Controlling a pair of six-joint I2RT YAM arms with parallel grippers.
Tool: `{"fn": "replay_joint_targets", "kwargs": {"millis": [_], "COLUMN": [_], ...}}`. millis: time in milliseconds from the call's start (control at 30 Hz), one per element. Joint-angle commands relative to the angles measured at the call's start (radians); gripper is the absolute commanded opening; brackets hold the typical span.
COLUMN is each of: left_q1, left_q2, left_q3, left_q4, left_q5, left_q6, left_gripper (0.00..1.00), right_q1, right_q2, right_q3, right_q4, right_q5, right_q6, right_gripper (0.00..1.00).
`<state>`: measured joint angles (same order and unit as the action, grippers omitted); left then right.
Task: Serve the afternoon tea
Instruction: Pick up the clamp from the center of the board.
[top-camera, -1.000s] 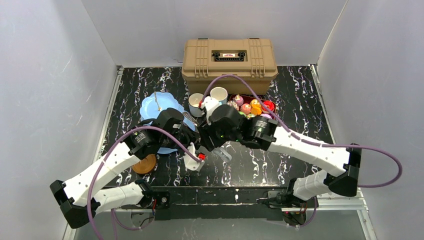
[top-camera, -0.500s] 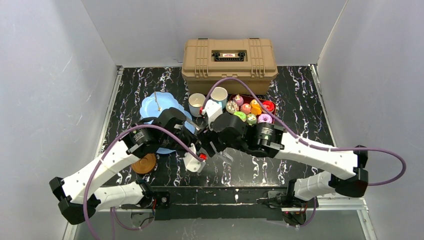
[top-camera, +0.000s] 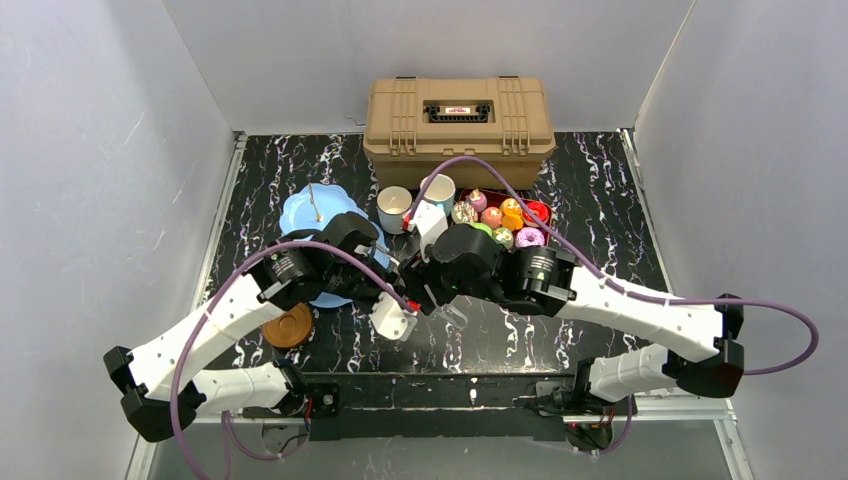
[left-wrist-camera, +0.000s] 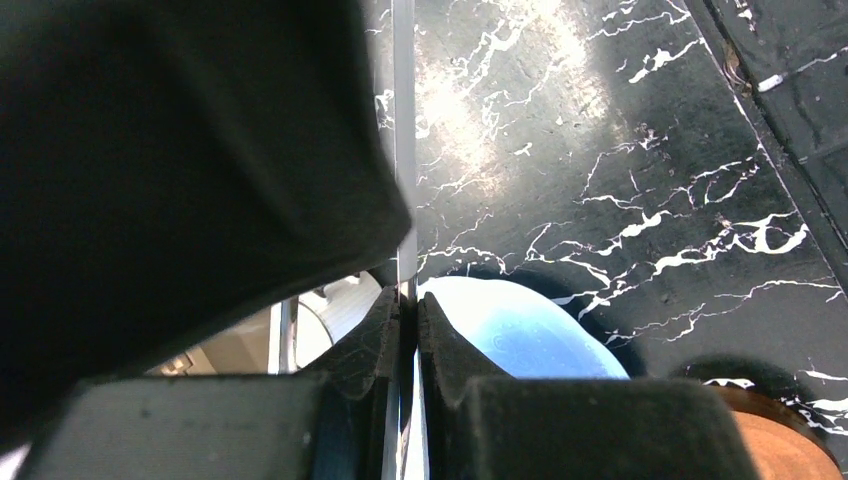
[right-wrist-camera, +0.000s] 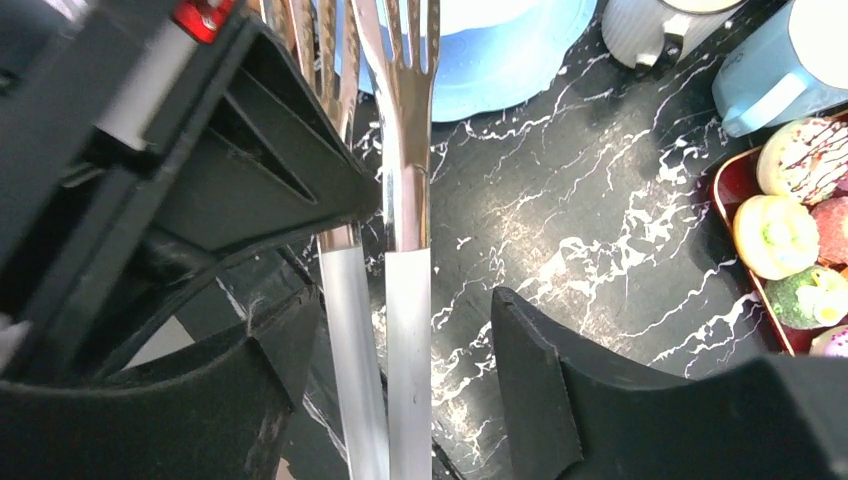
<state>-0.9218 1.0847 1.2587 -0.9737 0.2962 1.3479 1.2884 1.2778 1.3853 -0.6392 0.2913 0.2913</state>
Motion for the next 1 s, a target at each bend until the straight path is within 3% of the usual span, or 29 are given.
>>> {"fn": "replay_joint_targets", "kwargs": {"millis": [0,233,533,967], "left_q1": [-0.008,-0.015,-0.017,-0.020], "left_q2": [0.002,-0.008,-0.015,-0.009], "left_q3": [0.056,0.059,0.043,0.048], "left_q4": [-0.031,-0.042,-0.050,-0.049], "left_q5": [0.026,0.023,0.017,0.011], "left_q6": [-0.036,-0.038,-0.035,-0.032], "left_gripper": [0.00,0.00,0.00,0.00], "right_q1": [-0.006,-0.006,-0.032,-0.075], "right_q2": [0.041,0.075,0.009,0.013], "right_q3": [0.019,0.040,0.001,-0.033], "right_q4": [-0.015,-0.025,0.036,0.027], "right_q5": [0.046,0.116,0.003,-0.022], "right_q6": [-0.022,-0.036,-0.022,-0.021], "right_gripper": [0.70,0.56,0.74,0.69]}}
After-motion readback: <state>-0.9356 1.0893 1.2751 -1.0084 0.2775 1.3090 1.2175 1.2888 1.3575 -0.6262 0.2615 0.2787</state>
